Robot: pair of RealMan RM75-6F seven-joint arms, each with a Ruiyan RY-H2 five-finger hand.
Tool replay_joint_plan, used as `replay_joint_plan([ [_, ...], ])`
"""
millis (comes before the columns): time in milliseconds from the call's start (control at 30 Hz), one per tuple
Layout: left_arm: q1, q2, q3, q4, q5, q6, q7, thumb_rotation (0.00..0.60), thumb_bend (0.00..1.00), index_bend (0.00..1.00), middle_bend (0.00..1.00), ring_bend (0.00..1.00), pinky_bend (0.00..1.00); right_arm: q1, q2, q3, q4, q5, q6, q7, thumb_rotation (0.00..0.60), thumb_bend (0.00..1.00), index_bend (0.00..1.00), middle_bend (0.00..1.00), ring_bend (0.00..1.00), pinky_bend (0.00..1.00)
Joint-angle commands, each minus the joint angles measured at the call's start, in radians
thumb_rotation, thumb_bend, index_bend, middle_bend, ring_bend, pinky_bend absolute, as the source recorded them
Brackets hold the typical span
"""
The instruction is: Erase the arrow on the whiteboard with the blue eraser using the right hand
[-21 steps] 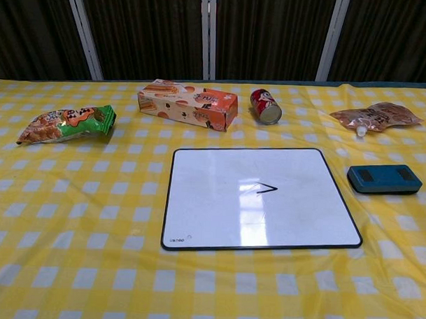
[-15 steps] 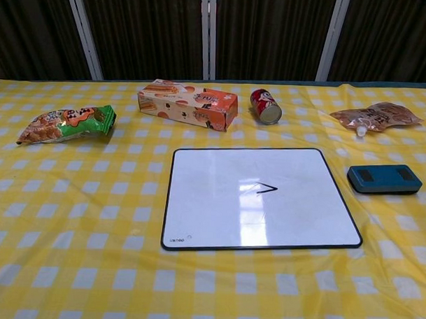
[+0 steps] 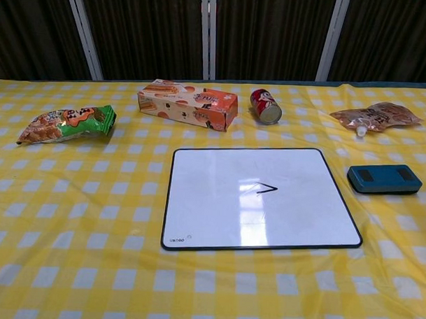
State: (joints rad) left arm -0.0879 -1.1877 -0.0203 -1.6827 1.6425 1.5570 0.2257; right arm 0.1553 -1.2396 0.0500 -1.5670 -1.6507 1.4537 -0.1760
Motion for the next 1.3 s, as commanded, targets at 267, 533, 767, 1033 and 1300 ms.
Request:
replay_joint_plan([
  [267,-0.006,0.006,-0.002,-0.005,-0.011,-0.013,-0.003,0.600,0.03,0.00,0.00,0.00,0.00,0.177,-0.038,0.090,-0.061,0.202,-0.298,-0.154,0.600,0.13,0.20,0.08,0.00,0.00],
  [533,-0.011,0.004,-0.006,0.000,-0.024,-0.023,-0.011,0.600,0.03,0.00,0.00,0.00,0.00,0.274,-0.105,0.145,-0.036,0.411,-0.438,-0.293,0.600,0.15,0.20,0.08,0.00,0.00],
  [767,-0.017,0.004,-0.009,0.006,-0.033,-0.032,-0.024,0.600,0.03,0.00,0.00,0.00,0.00,0.370,-0.149,0.180,0.005,0.649,-0.522,-0.423,0.600,0.15,0.22,0.08,0.00,0.00],
  [1033,-0.025,-0.002,-0.012,0.017,-0.046,-0.044,-0.034,0.600,0.03,0.00,0.00,0.00,0.00,0.432,-0.176,0.170,0.039,0.789,-0.534,-0.477,0.600,0.16,0.27,0.09,0.00,0.00],
  [1300,-0.030,-0.005,-0.015,0.024,-0.056,-0.052,-0.040,0.600,0.03,0.00,0.00,0.00,0.00,0.469,-0.204,0.146,0.087,0.849,-0.532,-0.486,0.600,0.16,0.30,0.12,0.00,0.01],
])
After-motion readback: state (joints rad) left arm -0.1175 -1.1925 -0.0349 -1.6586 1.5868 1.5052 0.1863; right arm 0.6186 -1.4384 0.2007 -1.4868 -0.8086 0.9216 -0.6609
